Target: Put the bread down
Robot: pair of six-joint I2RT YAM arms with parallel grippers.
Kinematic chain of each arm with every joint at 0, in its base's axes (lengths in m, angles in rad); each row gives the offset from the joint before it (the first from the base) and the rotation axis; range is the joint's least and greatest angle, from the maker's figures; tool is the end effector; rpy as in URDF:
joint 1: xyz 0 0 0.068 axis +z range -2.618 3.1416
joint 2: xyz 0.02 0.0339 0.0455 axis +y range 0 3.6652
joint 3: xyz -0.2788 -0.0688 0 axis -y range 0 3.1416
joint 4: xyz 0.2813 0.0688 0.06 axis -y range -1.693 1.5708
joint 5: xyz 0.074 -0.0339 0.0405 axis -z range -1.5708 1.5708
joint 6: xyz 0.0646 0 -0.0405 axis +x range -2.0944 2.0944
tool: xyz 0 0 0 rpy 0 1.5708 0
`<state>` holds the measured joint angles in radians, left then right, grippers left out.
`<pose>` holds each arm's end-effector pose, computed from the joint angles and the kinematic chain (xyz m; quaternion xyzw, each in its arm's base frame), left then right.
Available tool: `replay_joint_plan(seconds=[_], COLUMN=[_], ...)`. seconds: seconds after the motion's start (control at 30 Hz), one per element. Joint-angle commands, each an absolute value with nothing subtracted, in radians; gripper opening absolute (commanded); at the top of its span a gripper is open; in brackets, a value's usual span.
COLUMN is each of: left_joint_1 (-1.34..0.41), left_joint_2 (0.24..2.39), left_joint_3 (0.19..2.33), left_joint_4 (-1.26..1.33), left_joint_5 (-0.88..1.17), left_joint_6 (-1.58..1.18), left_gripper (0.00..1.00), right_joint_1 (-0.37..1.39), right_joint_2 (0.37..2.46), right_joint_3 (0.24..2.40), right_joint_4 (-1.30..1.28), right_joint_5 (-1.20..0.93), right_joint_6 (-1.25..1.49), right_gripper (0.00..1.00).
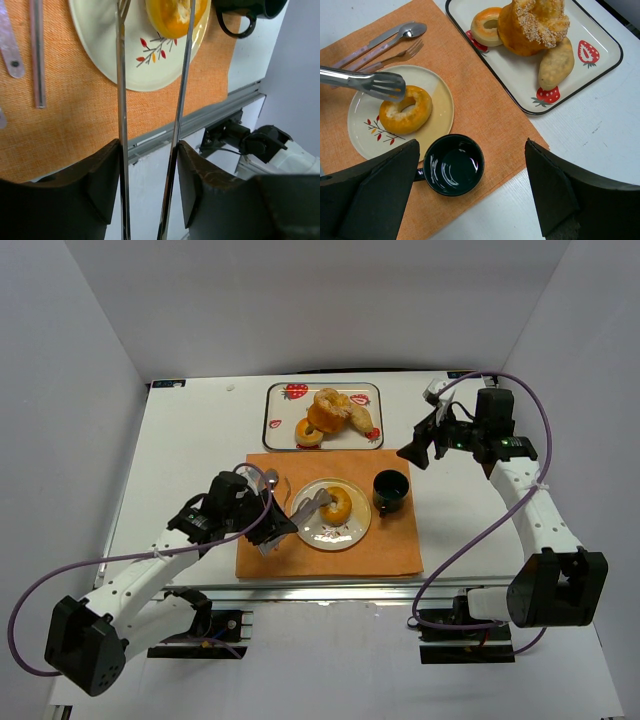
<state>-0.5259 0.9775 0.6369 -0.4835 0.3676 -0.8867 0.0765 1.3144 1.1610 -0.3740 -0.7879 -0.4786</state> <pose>0.1964 -0.1408 0.2087 -0.0987 0.9125 -0.3622 0.1624 0.3353 0.0716 0.3393 -0.4033 0.7175 0.2342 0.5174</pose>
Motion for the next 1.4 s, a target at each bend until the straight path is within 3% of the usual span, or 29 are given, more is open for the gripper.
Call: replay_joint_plan(seconds=[0.0,0.3,0.6,0.7,0.83,0.97,1.2,1.37], left_joint_1=[-0.529,-0.528,-0.474,-0.394,-0.258,-0.126,-0.002,0.057], left_joint_2=[0.953,0.913,0.962,1.014,1.057,1.187,1.414,1.482], left_joint_3=[0.68,0.747,0.978,1.025,0.879,0.709,0.71,0.718], left_joint_4=[-0.512,-0.546,-0.676,-0.724,-0.469,-0.174,0.042,0.052], left_joint_5=[0.319,0.236,0.091,-0.092,-0.221,-0.171,-0.009,0.021], left_joint_6=[-0.867,-0.873,-0.752,-0.593,-0.186,0.076,0.182,0.153], left_gripper=[0.58,0.57,0.25,0.11,0.0,0.0,0.01,0.21], right_joint_1=[0.069,0.069,0.069,0.071,0.08,0.084,0.086,0.094], right_joint_2=[1.285,1.284,1.279,1.276,1.263,1.258,1.253,1.239], right_joint_3=[1.144,1.144,1.146,1.144,1.123,1.129,1.138,1.121], right_joint_4=[-0.341,-0.35,-0.367,-0.391,-0.417,-0.433,-0.449,-0.453], right_joint_5=[-0.801,-0.81,-0.825,-0.85,-0.891,-0.905,-0.911,-0.85], right_joint_6=[-0.479,-0.482,-0.509,-0.56,-0.656,-0.713,-0.73,-0.704], right_gripper=[0.89,0.89,0.9,0.89,0.89,0.89,0.89,0.89])
